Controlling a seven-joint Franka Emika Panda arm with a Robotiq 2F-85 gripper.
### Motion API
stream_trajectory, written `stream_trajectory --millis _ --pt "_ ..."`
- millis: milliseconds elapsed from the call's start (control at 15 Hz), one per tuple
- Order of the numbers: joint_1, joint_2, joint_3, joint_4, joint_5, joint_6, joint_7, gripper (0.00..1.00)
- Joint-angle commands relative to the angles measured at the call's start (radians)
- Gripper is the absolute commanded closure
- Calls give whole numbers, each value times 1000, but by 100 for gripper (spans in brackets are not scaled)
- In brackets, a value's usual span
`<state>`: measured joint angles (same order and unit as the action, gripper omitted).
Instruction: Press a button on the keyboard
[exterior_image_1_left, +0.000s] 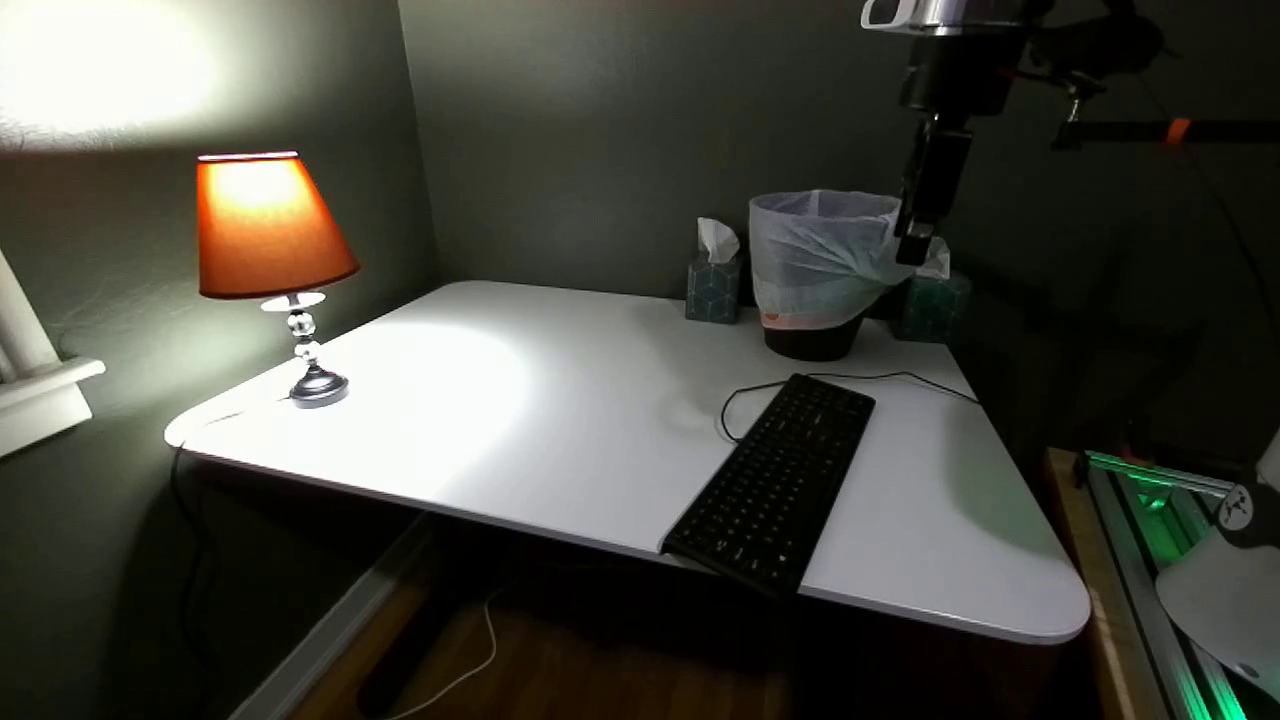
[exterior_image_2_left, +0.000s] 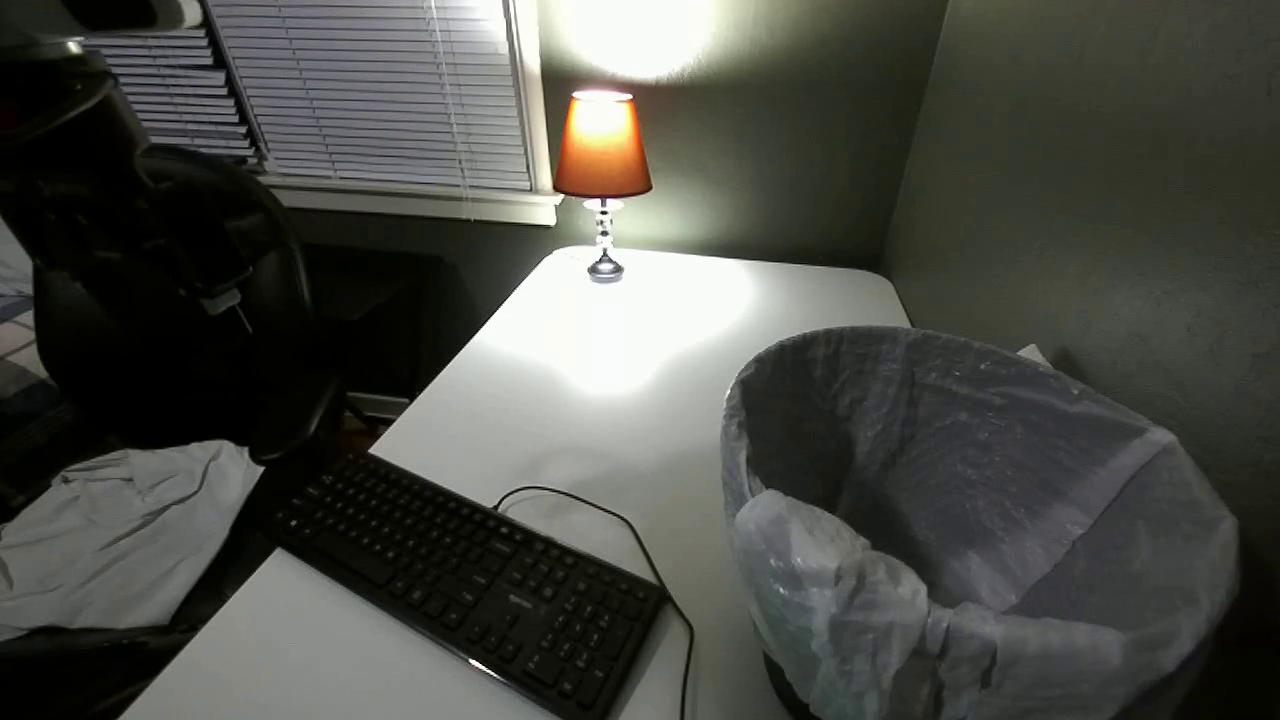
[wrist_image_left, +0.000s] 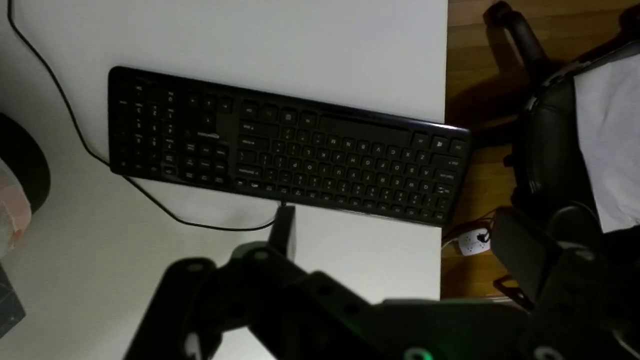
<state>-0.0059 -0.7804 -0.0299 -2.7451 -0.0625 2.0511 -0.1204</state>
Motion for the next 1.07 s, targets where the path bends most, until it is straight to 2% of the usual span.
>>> stream_trajectory --millis 0,200,467,1000 --pt "-72 51 -78 24 6 53 31 0" --pt "-137 96 -148 29 28 130 59 0" --pt "-189 202 -228 42 99 237 89 0" --pt "-198 438 -283 88 324 422 174 0"
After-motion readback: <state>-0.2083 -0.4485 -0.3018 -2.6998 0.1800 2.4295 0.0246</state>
